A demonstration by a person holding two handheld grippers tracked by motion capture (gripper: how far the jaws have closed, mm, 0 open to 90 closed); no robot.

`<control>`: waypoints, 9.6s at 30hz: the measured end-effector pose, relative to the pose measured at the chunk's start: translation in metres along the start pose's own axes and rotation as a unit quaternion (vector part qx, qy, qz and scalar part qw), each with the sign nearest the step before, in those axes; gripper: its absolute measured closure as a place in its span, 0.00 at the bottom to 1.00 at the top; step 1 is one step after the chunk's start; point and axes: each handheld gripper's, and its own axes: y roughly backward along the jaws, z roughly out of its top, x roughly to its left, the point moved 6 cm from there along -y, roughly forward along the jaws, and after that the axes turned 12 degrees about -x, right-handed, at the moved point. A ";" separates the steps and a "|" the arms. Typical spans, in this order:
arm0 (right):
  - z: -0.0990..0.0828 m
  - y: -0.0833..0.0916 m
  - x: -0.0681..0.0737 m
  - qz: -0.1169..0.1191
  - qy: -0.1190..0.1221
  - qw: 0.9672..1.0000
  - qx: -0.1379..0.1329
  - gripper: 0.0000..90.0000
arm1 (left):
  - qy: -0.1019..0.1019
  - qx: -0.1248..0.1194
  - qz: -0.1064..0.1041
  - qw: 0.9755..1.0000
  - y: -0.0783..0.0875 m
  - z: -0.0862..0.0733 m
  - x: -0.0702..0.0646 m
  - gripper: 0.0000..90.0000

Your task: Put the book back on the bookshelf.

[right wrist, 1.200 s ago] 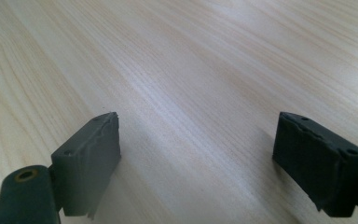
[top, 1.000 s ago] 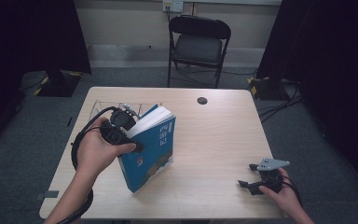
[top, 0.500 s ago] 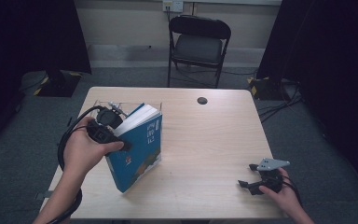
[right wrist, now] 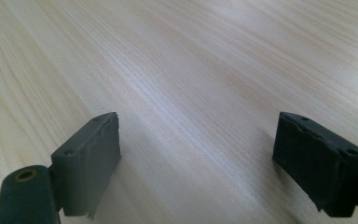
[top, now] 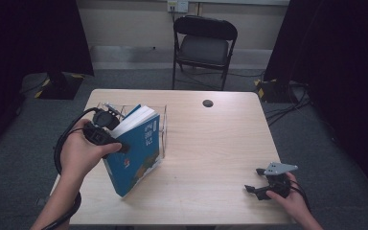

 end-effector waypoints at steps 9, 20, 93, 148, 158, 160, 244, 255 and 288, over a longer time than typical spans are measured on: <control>0.000 0.000 0.000 0.000 -0.001 1.000 0.000 0.16 | 0.014 -0.004 0.014 1.000 0.001 0.008 0.009 0.69; 0.000 0.000 0.000 0.000 0.000 1.000 0.000 0.16 | 0.022 -0.002 0.024 0.999 -0.004 0.019 0.007 0.69; 0.000 0.000 0.000 0.000 0.000 1.000 0.000 0.16 | 0.069 -0.036 0.084 0.993 -0.051 0.056 0.013 0.69; 0.000 0.000 0.000 0.001 0.001 1.000 0.000 0.16 | 0.100 -0.062 0.122 0.986 -0.086 0.072 0.023 0.68; 0.000 0.000 0.000 0.001 0.000 1.000 0.000 0.16 | 0.087 -0.053 0.129 0.986 -0.087 0.072 0.021 0.68; 0.000 0.000 0.000 0.001 0.000 1.000 0.000 0.16 | 0.087 -0.053 0.128 0.987 -0.087 0.071 0.021 0.67; 0.000 0.001 0.001 -0.001 0.001 1.000 0.000 0.16 | 0.096 -0.075 0.013 0.992 -0.034 0.010 0.016 0.23; 0.000 0.001 0.001 0.000 0.001 1.000 0.001 0.15 | 0.094 -0.090 0.004 0.992 -0.034 -0.003 0.013 0.23; 0.000 0.001 0.001 0.000 0.001 1.000 0.001 0.15 | 0.093 -0.078 -0.005 0.993 -0.052 -0.043 0.013 0.23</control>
